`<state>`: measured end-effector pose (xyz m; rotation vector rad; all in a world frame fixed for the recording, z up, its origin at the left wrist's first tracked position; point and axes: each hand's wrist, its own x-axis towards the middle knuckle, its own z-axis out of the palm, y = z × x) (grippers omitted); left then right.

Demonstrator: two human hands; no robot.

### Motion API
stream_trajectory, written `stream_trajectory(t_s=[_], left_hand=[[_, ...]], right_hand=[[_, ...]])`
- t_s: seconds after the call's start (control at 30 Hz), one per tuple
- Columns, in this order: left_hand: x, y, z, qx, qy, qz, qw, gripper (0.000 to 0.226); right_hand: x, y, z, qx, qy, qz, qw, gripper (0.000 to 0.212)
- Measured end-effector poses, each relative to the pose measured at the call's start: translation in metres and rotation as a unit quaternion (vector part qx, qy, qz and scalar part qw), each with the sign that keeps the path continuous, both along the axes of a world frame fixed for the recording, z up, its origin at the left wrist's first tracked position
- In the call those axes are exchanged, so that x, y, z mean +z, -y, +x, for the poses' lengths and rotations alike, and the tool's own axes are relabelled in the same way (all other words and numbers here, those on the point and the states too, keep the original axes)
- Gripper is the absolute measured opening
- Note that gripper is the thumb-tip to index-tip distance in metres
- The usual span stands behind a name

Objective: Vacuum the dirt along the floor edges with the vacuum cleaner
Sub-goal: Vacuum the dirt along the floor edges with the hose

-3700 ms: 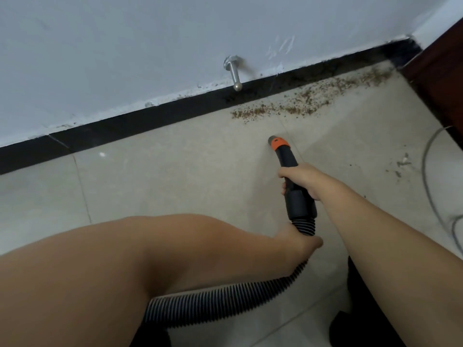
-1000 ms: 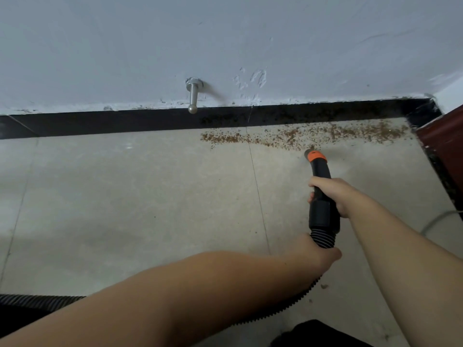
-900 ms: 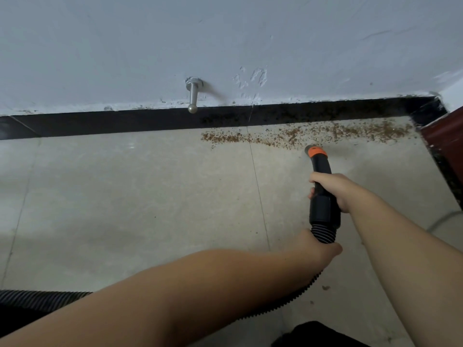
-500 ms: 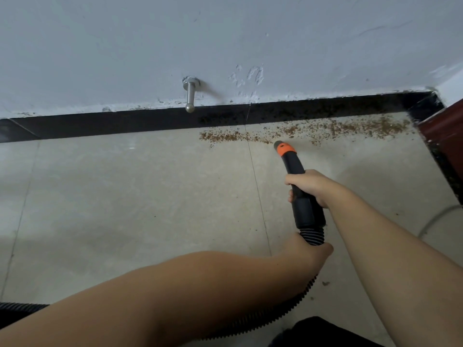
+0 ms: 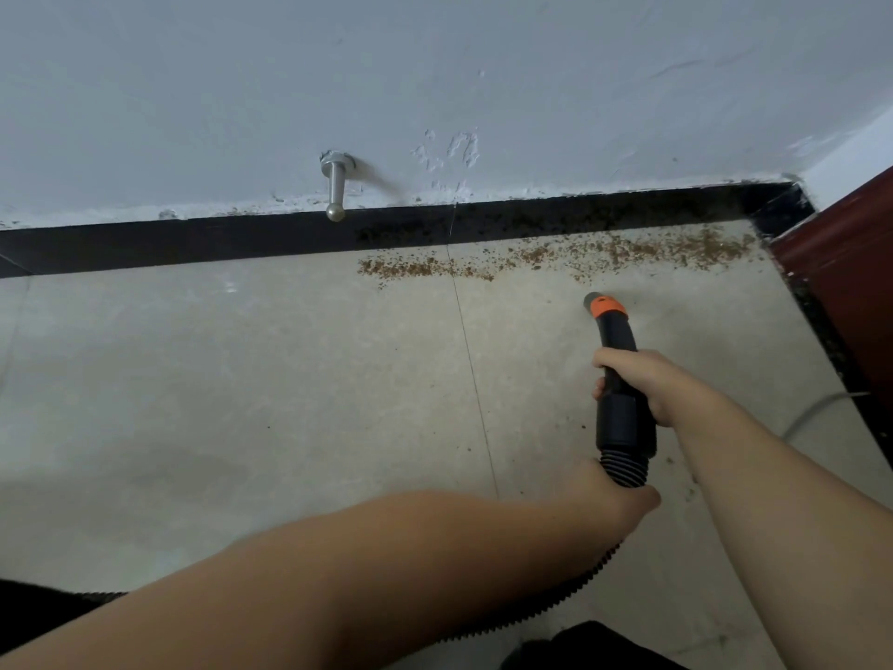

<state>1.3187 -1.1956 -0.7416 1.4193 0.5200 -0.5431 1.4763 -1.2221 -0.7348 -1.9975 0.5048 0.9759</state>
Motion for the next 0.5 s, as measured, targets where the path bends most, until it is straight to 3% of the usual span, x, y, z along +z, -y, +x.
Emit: stream_trajectory(t_s=[0.17,0.5], left_hand=[[-0.003,-0.014,0.018,-0.013,-0.003,0.054,0.998,0.019],[-0.004,-0.015,0.018,0.028,0.007,0.039,0.999,0.018]], right_hand=[[-0.006,-0.003,0.02,-0.029,0.001,0.01,1.0,0.008],[-0.004,-0.018,0.024,0.051,0.006,-0.005,0.999,0.012]])
